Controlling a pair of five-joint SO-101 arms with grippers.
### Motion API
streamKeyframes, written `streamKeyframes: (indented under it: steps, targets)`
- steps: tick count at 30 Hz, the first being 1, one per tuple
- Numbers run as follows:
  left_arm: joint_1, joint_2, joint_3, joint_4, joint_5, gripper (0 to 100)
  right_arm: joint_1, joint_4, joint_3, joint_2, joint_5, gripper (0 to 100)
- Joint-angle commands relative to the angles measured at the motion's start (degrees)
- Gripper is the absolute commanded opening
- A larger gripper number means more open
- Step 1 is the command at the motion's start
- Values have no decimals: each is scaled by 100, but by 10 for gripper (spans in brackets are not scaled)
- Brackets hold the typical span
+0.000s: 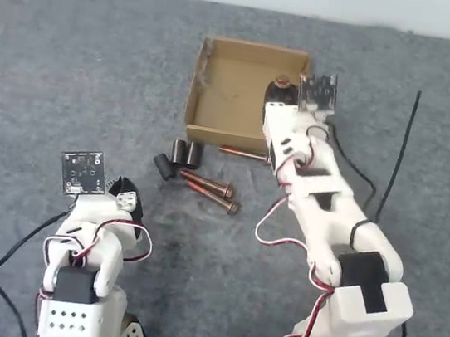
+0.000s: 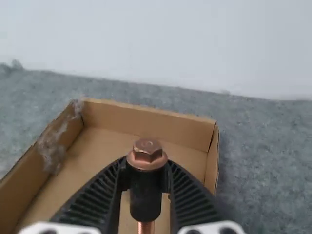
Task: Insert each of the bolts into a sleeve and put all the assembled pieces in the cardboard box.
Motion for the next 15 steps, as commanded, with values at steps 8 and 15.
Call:
streamKeyframes:
  steps: [8,15]
  targets:
    - [-26,-9,-66,26,-62,11,-57,1842,-2119,532,-26,6]
    - [-26,-9,-66,18,-70,11,-40,3442,-3640,1332,-18,9]
